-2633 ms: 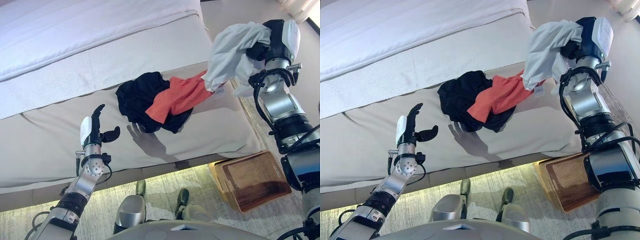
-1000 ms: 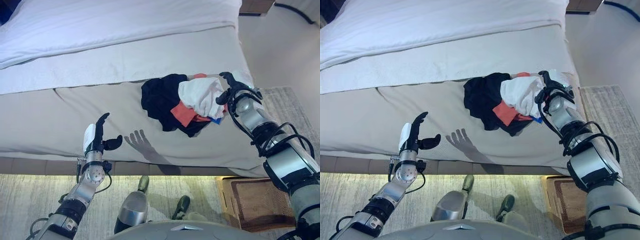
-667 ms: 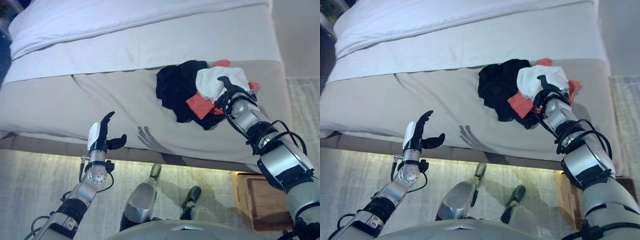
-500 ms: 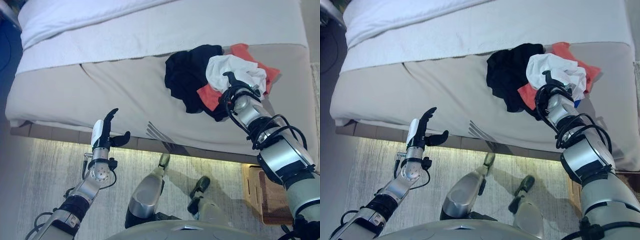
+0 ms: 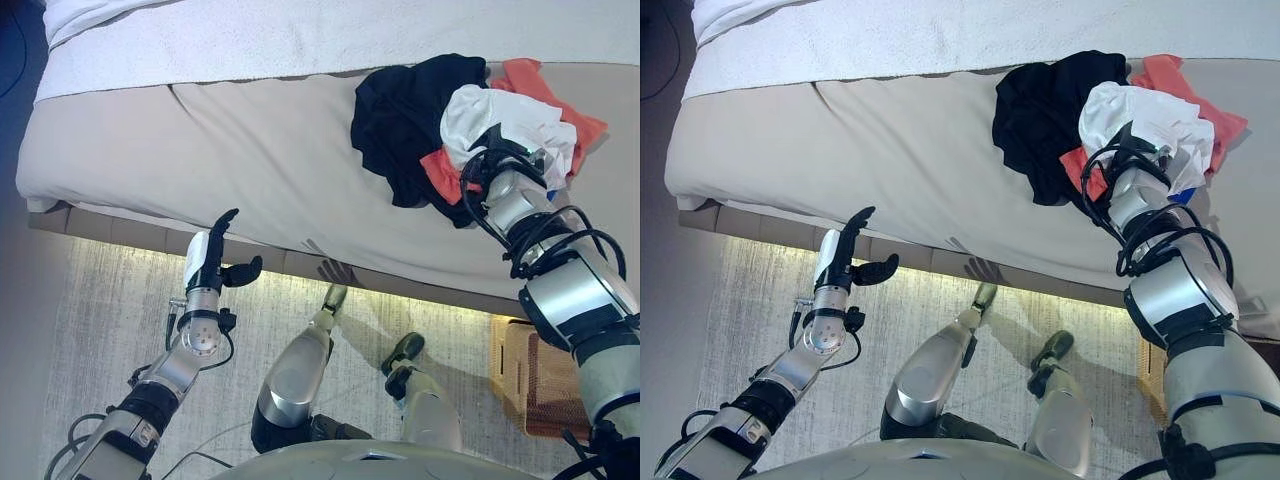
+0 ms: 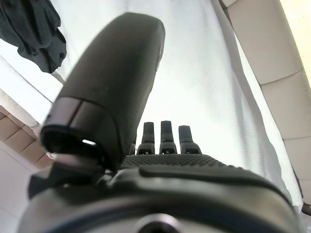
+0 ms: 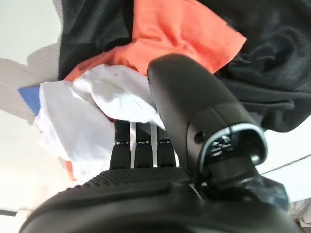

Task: Pick up the clothes from the bed and place them into the basket

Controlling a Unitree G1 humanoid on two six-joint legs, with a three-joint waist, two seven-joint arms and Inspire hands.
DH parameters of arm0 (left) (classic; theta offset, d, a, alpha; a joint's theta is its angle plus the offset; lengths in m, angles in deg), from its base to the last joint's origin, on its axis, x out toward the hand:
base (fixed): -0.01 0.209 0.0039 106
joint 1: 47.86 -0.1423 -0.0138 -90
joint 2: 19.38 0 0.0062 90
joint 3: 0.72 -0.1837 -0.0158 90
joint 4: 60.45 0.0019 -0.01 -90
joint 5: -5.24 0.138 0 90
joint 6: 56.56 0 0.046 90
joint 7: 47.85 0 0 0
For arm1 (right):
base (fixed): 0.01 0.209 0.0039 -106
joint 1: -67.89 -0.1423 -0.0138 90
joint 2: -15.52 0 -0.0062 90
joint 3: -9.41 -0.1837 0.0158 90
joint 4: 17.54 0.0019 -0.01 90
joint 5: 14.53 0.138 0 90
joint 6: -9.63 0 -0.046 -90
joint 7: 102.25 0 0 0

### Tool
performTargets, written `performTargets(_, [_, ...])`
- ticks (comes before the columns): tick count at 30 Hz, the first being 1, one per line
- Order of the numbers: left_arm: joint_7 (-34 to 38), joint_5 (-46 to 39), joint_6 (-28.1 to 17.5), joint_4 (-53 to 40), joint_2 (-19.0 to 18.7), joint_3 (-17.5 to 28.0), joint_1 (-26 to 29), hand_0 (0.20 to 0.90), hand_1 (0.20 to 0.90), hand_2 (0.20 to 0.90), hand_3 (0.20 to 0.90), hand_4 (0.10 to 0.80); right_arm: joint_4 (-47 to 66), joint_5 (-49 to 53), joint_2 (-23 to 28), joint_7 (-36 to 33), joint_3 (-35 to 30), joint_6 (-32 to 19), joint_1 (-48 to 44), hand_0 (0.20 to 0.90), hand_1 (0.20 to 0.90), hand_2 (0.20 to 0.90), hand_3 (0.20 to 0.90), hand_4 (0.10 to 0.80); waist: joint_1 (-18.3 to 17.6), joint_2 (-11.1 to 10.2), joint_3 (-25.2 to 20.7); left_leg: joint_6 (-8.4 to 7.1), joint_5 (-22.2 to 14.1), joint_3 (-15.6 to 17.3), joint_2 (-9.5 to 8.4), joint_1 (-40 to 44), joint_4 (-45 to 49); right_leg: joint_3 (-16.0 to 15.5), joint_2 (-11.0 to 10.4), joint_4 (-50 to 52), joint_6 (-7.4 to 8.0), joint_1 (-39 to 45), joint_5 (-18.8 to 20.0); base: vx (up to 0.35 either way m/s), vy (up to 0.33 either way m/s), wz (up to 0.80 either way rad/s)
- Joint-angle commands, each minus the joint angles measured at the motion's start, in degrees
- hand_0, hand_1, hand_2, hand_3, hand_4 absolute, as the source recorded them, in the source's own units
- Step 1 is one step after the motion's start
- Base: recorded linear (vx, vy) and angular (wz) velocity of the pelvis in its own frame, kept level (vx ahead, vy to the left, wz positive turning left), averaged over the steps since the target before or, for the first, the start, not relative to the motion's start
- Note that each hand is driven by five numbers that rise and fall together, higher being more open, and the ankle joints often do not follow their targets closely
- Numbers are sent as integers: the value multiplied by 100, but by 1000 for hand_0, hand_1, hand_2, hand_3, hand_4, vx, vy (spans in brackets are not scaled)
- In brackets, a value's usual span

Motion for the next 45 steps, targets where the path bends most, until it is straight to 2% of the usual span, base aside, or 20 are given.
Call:
performTargets(1, [315,-120,-452,-586,-378,86,27,900,900,900,900,800,283,-214,534,-283,661,-63,-733,300,300,300,200,100,-67,-224,-181,172,-678,63,78,-57,490,-11,-194,228,-70,123,-82,-67,29,-5])
performTargets(2, [320,-125,-447,-585,-375,83,20,900,900,900,900,800,325,-221,575,-268,640,-89,-719,300,300,300,200,100,-97,-224,-212,195,-563,88,86,-93,458,-65,-191,132,-104,120,66,-57,23,-5])
performTargets(6, [252,-64,-363,-602,-384,183,-109,900,900,900,900,800,617,-217,636,-250,583,-188,-497,300,300,300,200,100,-182,-359,-400,160,-545,218,209,200,191,-4,-112,-201,-54,398,166,32,-25,-2])
performTargets(16, [129,91,-63,-587,-379,405,-361,900,900,900,900,800,1489,11,923,-152,182,-478,112,300,300,300,200,100,-512,-756,-1235,77,-456,618,450,847,-440,319,57,-989,49,968,461,74,-21,-15])
performTargets(22, [-59,153,97,-454,-378,474,-413,900,900,900,900,800,2284,852,1239,-599,-307,-659,388,300,300,300,200,100,-749,-898,-1672,28,-481,844,538,1175,-651,467,131,-1292,86,1242,570,78,-30,-17])
performTargets(30, [4,201,-27,-28,-288,342,-380,900,900,900,900,800,3189,1327,1575,-1141,-1117,-1040,572,300,300,300,200,100,-1152,-936,-1961,2,-654,1139,630,1492,-674,716,201,-1491,94,1369,632,32,-16,-18])
performTargets(38, [52,208,-143,360,-177,219,-284,900,900,900,900,800,3523,1494,2240,-1313,-1407,-1013,317,300,300,300,200,100,-1559,-974,-2193,-91,-726,1453,733,1602,-674,1040,307,-1725,106,1399,716,21,7,-24])
performTargets(45, [29,272,-171,575,-87,187,-126,900,900,900,900,800,3781,1586,2577,-1506,-1570,-834,326,300,300,300,200,100,-1853,-994,-2232,-90,-802,1650,763,1712,-674,1285,350,-1702,116,1334,708,10,11,-22])
